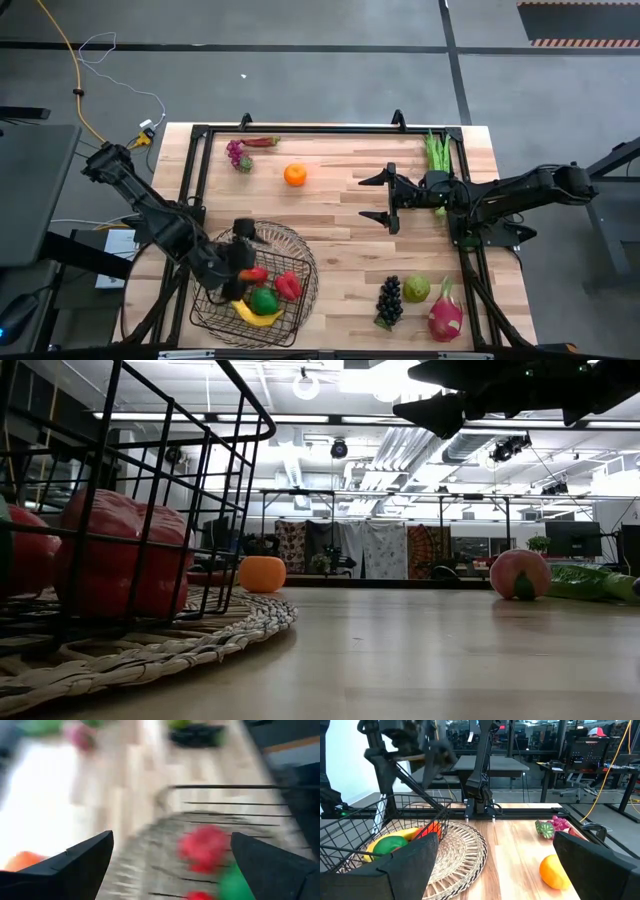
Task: Build produce basket
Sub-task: Put the pink peach into the black wire basket
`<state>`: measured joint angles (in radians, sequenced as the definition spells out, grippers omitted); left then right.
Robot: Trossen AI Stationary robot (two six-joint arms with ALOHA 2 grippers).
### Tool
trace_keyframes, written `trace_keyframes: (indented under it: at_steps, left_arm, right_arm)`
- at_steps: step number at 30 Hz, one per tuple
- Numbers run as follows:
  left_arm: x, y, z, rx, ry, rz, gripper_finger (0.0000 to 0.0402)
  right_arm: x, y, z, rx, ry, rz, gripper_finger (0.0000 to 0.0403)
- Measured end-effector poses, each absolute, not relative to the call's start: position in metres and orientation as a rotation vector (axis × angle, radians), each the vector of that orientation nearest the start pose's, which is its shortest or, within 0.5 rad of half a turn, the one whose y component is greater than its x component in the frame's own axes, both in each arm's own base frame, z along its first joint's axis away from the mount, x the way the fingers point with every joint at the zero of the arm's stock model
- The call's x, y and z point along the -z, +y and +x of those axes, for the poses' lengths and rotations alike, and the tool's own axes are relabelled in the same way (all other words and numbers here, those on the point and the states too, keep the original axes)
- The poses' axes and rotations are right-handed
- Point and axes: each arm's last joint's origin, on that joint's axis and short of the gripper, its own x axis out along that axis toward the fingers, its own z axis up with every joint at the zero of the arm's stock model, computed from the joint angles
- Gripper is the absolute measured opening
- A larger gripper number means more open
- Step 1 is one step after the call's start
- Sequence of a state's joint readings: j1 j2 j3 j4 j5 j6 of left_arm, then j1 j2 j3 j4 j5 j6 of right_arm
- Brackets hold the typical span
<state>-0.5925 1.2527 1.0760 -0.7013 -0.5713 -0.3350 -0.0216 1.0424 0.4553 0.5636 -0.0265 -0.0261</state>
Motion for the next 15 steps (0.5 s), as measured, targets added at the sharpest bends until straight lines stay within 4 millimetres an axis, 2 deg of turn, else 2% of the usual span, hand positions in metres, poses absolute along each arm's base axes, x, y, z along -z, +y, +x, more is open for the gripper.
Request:
trace_keyframes:
  at_steps: [4,7,9,15]
  left_arm:
    - [-0.302,-0.112,0.219,-0.279,0.661,0.346,0.0390]
    - [-0.302,-0.098,0.226,-0.396,0.640,0.370,0.0390]
    - [-0.295,-0.089,0.232,-0.431,0.628,0.365,0.0390]
    - [-0.257,-0.054,0.242,-0.285,0.511,0.274,0.0390]
  right_arm:
    - [-0.243,-0.004,0.221,-0.005,0.024,-0.025,0.0387]
    - [-0.243,-0.004,0.221,-0.005,0.024,-0.026,0.0387]
    - [-0.243,-0.004,0.221,-0.005,0.024,-0.026,0.0387]
    - [-0.243,-0.004,0.221,-0.005,0.025,-0.025,0.0387]
